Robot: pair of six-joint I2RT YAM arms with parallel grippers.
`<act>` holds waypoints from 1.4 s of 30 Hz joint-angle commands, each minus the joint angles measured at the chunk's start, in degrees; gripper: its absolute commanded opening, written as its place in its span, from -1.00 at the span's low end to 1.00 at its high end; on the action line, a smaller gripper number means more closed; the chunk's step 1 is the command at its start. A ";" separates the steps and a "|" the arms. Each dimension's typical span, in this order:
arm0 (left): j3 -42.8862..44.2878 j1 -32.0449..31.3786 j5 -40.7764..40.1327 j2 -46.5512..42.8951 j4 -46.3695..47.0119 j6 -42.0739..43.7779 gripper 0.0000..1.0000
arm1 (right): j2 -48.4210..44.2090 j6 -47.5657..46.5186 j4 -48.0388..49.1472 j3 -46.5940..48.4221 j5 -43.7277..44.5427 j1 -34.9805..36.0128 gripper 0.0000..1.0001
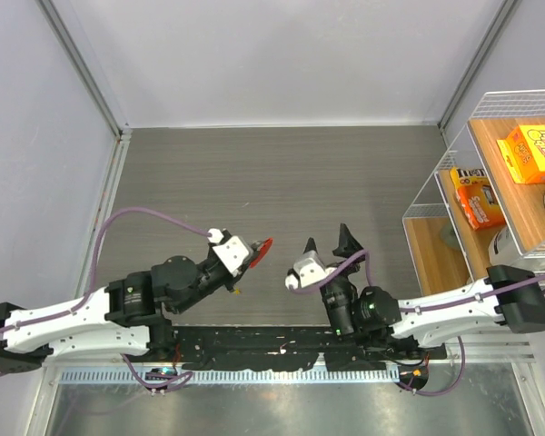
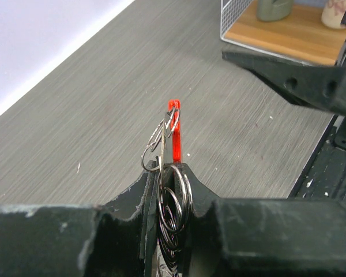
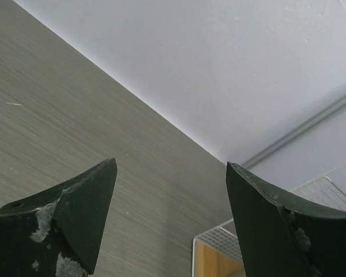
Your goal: Put the keys on the keyring
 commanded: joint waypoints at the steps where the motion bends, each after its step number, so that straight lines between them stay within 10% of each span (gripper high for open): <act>1: 2.54 0.33 -2.70 1.01 0.68 -1.59 -1.00 | 3.60 -4.35 21.35 6.15 5.61 -2.79 0.68; 12: -0.45 1.73 -1.12 -0.93 2.87 -4.48 -1.00 | 14.08 6.57 8.91 14.94 8.08 -14.55 0.92; 17: -0.98 2.00 -0.77 -1.28 2.70 -5.11 -1.00 | 4.24 64.23 -66.24 25.91 -7.44 -26.39 0.84; 33: -4.49 14.99 7.58 2.58 8.40 -8.62 -1.00 | 15.03 79.40 -80.34 31.38 -46.30 -45.93 0.92; 42: -4.67 27.47 17.85 15.58 17.70 -19.68 -1.00 | 16.89 86.70 -83.50 28.05 -53.44 -53.50 0.93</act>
